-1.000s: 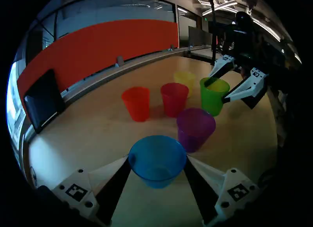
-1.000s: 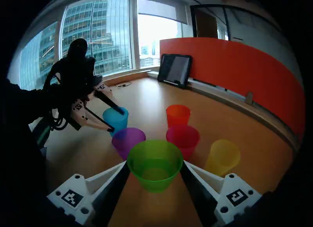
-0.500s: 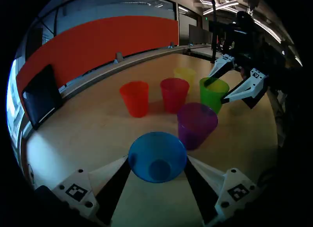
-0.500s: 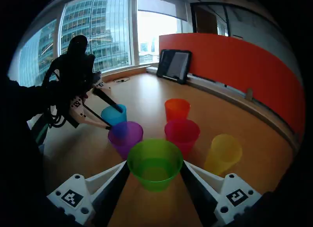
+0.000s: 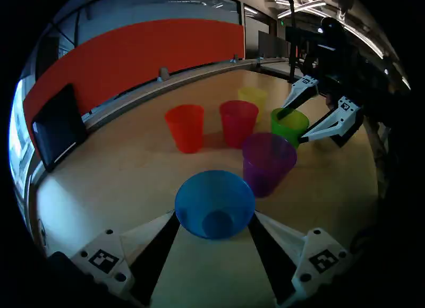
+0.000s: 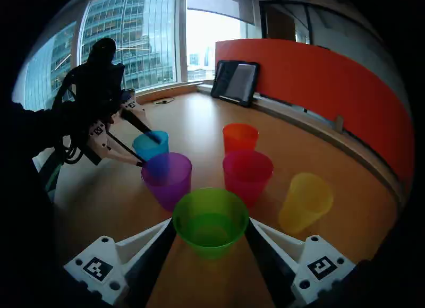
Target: Pour water
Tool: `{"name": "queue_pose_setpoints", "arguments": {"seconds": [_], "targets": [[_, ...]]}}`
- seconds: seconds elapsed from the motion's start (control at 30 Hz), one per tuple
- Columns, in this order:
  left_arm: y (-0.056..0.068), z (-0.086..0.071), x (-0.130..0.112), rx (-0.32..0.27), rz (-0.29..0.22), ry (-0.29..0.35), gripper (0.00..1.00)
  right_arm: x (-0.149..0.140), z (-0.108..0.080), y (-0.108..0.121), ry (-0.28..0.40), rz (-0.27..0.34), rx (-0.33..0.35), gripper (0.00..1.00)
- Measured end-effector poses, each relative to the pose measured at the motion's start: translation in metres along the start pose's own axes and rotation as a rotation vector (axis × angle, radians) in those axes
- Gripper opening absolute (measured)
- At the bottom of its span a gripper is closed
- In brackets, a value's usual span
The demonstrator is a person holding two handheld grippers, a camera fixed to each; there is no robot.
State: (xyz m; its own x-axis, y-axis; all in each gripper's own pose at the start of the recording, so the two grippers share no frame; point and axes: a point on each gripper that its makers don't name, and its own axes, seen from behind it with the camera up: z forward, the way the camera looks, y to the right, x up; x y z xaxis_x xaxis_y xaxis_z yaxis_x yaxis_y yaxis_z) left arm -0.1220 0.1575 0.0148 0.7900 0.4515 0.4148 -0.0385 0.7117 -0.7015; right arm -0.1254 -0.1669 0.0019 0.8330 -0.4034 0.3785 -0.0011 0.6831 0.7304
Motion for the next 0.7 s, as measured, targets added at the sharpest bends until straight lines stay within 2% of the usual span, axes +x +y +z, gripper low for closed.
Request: {"name": "queue_pose_setpoints", "arguments": {"seconds": [0.3,0.4,0.47,0.7], "targets": [[-0.002,-0.002,-0.002,0.005,-0.003,-0.002,0.89,-0.005,-0.001,0.0,0.004,0.004,-0.01,0.93],[-0.003,-0.003,-0.003,0.008,-0.004,-0.002,0.89,-0.006,-0.003,-0.001,0.005,0.007,-0.01,0.94],[-0.003,-0.004,-0.004,0.009,-0.005,-0.003,0.89,-0.007,-0.005,0.0,0.003,0.011,-0.015,1.0],[-0.004,-0.01,-0.006,0.022,-0.016,-0.002,0.88,-0.016,-0.015,0.0,-0.005,0.017,-0.031,1.0]]}}
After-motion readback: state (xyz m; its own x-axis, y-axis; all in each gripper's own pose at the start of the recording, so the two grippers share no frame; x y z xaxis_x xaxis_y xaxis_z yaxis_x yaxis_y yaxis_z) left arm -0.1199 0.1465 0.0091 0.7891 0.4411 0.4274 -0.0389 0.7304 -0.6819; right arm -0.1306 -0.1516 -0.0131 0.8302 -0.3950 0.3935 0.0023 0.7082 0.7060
